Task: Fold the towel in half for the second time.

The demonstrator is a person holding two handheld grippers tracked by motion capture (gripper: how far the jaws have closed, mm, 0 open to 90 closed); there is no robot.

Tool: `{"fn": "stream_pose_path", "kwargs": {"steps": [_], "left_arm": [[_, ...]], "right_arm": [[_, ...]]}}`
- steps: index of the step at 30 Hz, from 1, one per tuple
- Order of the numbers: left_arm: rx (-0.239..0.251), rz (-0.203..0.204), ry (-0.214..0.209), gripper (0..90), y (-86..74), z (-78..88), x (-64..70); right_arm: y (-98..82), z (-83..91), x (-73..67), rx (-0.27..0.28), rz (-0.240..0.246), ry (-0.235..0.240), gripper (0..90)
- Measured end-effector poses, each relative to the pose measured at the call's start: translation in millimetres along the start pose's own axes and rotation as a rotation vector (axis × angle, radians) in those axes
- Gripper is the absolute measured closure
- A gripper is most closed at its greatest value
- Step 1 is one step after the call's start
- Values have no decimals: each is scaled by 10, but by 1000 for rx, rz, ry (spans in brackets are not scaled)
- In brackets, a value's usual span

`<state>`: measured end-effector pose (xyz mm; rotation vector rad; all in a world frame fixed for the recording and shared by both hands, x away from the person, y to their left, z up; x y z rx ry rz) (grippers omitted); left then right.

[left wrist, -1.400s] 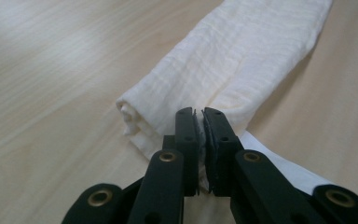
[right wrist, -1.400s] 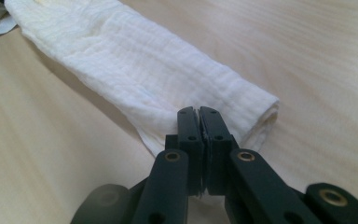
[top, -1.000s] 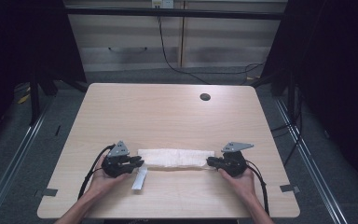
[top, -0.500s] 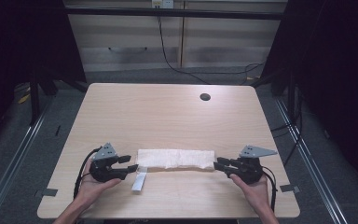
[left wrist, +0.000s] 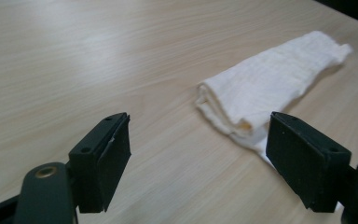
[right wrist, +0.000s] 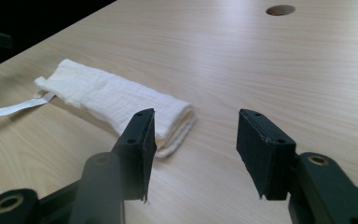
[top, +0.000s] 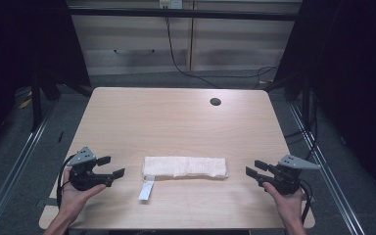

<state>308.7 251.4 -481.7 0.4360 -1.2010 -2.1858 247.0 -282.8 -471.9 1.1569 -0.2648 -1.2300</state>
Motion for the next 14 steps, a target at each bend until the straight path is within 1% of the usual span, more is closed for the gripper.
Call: {"fn": "stream_pose_path", "kwargs": {"steps": [1, 2, 4, 5, 6, 7, 8, 9, 10, 12, 13, 14], "left_arm": [[-8, 24, 16, 216, -44, -3, -37], [-19, 24, 18, 208, -68, -1, -56], [-33, 26, 31, 186, -102, 11, -80], [-30, 54, 34, 169, -121, 10, -98], [-20, 71, 36, 171, -145, 19, -119], [-2, 70, 43, 173, -172, 33, -137], [9, 65, 40, 171, -194, 42, -155], [9, 64, 33, 171, -213, 49, -177], [11, 62, 36, 172, -222, 53, -197], [30, 78, 31, 168, -236, 51, -226], [25, 92, 35, 169, -241, 35, -230], [10, 88, 35, 168, -249, 20, -226]], "right_arm": [[-8, 11, 33, -3, -3, -11, 462], [-18, 25, 71, -3, -4, -22, 456], [-26, 37, 129, 0, -22, -32, 440], [-27, 39, 162, 3, -27, -46, 427], [-26, 41, 189, 10, -33, -55, 412], [-25, 41, 206, 13, -38, -62, 404], [-28, 42, 220, 13, -35, -75, 396], [-35, 41, 228, 14, -38, -83, 382], [-43, 35, 238, 13, -38, -87, 371], [-53, 23, 245, 10, -37, -97, 347], [-59, 14, 249, 9, -36, -104, 338], [-66, -1, 253, 4, -34, -104, 334]]}}
Point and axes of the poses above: each handheld gripper's, and its own axes: z roughly backward along the jaws, y roughly out of its top, x roughly to its right, the point moved 3 cm from there along -z, roughly forward along the jaws, and after that the axes turned 12 degrees about -z, right-handed, at the moved point
